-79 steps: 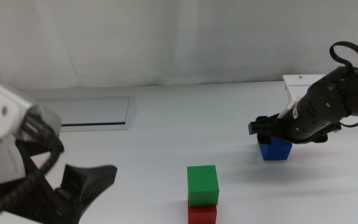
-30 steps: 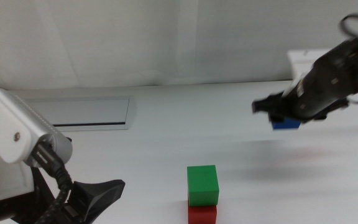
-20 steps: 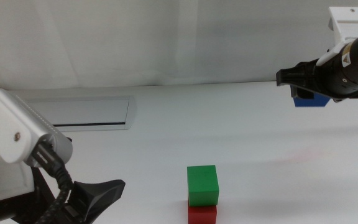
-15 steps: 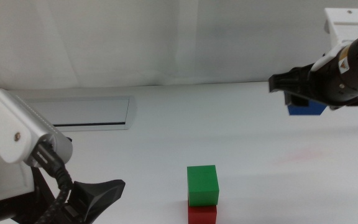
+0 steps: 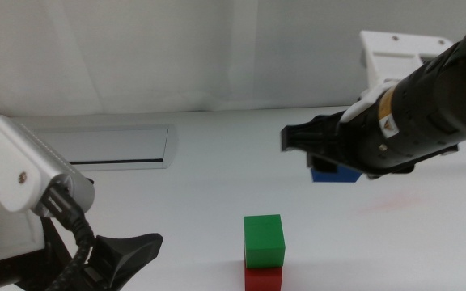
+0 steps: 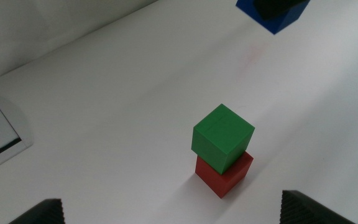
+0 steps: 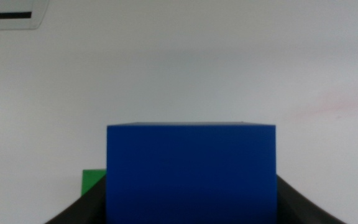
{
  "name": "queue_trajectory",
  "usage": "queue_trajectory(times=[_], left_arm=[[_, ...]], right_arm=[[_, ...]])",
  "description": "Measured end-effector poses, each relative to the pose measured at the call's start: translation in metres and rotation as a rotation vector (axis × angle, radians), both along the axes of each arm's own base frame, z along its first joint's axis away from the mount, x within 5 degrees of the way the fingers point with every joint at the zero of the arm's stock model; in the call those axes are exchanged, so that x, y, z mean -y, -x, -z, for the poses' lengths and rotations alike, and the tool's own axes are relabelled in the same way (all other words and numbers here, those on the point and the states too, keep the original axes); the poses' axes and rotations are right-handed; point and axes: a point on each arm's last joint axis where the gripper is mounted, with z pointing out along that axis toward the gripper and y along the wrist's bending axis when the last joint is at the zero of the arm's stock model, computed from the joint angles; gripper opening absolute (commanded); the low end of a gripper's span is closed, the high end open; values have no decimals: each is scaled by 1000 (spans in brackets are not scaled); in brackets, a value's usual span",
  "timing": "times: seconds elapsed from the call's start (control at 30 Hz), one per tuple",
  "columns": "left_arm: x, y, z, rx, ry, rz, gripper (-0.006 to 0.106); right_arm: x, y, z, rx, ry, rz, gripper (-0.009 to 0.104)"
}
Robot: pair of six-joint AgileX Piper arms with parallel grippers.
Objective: Stack red cubes first, then green, then blue cubes in a specific spot.
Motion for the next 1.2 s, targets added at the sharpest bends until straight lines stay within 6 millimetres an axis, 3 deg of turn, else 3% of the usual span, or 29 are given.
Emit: queue_trajectory(times=[0.3,0.5,0.63,0.87,1.2], left_arm=[[0,0,0,0,0,0,86],[0,0,0,0,0,0,86],[0,0,0,0,0,0,86],[0,0,0,0,0,0,86],[0,0,0,2,-2,4,86]], right_arm=[[-30,4,11,-50,28,-35,-2],[-53,-2,13,-59,38,-53,-2],[-64,-7,25,-101,56,-51,-2],[-76,-5,43,-156,78,-62,-2],[-82,-1,48,-189,59,-72,-2]])
